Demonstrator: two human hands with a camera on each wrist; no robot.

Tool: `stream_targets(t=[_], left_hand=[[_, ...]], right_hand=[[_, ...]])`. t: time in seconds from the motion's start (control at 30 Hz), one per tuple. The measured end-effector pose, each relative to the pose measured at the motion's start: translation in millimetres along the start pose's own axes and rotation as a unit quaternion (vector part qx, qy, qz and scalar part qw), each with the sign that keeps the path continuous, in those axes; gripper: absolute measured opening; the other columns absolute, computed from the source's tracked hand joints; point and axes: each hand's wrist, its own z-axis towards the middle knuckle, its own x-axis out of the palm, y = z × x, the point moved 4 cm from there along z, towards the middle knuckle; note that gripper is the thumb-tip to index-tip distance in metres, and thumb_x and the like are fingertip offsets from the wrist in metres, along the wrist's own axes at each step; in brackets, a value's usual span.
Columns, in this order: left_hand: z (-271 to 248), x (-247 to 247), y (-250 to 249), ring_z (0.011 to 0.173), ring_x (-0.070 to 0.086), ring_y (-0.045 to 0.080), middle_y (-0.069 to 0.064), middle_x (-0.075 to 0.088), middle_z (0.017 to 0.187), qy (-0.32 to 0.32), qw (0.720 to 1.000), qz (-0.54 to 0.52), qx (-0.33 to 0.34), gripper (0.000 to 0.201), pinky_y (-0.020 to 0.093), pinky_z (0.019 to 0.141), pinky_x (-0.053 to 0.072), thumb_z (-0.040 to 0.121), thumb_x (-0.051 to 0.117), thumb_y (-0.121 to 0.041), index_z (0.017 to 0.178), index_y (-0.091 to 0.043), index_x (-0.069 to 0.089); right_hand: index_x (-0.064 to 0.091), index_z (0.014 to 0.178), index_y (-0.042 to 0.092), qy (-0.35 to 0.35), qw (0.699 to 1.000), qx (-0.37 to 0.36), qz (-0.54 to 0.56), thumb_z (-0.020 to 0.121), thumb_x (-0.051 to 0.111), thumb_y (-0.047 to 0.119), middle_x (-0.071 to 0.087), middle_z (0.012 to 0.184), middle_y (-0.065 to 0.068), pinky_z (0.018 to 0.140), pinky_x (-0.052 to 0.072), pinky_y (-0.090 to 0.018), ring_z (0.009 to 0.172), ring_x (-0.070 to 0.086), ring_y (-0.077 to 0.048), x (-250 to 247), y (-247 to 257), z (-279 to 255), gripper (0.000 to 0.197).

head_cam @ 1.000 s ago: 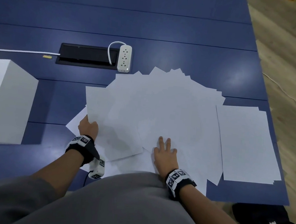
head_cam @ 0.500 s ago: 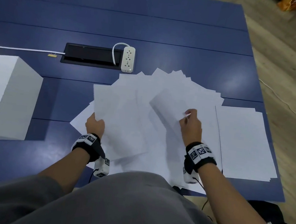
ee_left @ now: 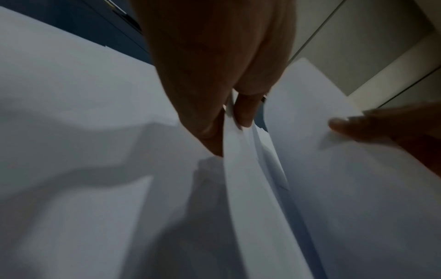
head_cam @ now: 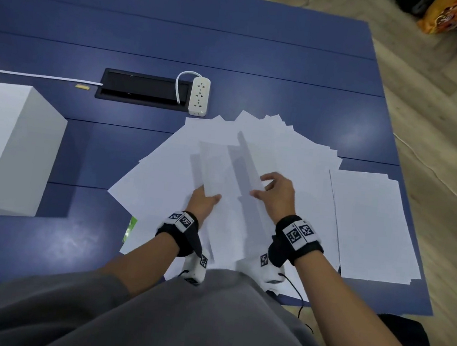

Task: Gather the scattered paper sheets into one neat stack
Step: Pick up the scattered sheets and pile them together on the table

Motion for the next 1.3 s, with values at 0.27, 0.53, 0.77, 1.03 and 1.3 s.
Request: stream_targets(t=[0.27,0.53,0.77,1.03,1.3], left_hand=[[3,16,34,0.129,0.047,0.025,0.002,0.049,0.141,0.071,0.984,-0.09,-0.14,0.07,0.047,0.105,0.038,0.087,0.053,-0.059,0.142,-0.018,0.039],[12,13,39,0.114,0.058,0.022,0.001,0.063,0.123,-0.011,0.999,0.036,-0.027,0.052,0.042,0.103,0.045,0.08,0.074,-0.021,0.128,-0.015,0.054],[13,20,29,0.115,0.057,0.025,0.009,0.06,0.124,-0.045,0.987,0.146,0.039,0.044,0.023,0.09,0.043,0.085,0.064,-0.007,0.128,-0.008,0.052],[12,41,26,0.098,0.056,0.017,0.001,0.056,0.11,-0.063,0.989,0.134,0.024,0.079,0.024,0.083,0.047,0.063,0.088,-0.016,0.126,-0.007,0.041],[18,41,26,0.081,0.058,0.022,0.005,0.057,0.094,-0.096,0.984,0.152,-0.016,0.064,0.028,0.072,0.051,0.064,0.081,-0.001,0.117,-0.004,0.045]], right_hand=[[0.05,0.074,0.014,0.088,0.993,0.053,0.05,0.082,0.073,0.014,0.034,0.062,0.004,0.055,0.03,-0.019,0.055,0.033,-0.01,51,-24,-7,0.024],[0.045,0.099,0.007,0.092,0.993,0.026,-0.065,0.094,0.039,-0.002,0.049,0.086,-0.006,0.064,0.038,-0.026,0.075,0.048,-0.021,47,-32,-6,0.012],[0.049,0.089,-0.001,0.039,0.995,-0.007,-0.088,0.093,0.035,-0.003,0.042,0.07,-0.007,0.056,0.031,-0.026,0.063,0.035,-0.02,29,-41,9,0.014],[0.046,0.124,0.009,0.132,0.989,0.036,-0.048,0.097,0.035,0.008,0.06,0.109,-0.011,0.073,0.041,-0.025,0.084,0.053,-0.019,39,-50,10,0.029],[0.045,0.122,0.006,0.016,0.997,-0.015,-0.07,0.097,0.035,0.004,0.058,0.081,-0.013,0.064,0.045,-0.03,0.068,0.055,-0.026,10,-39,17,0.027]])
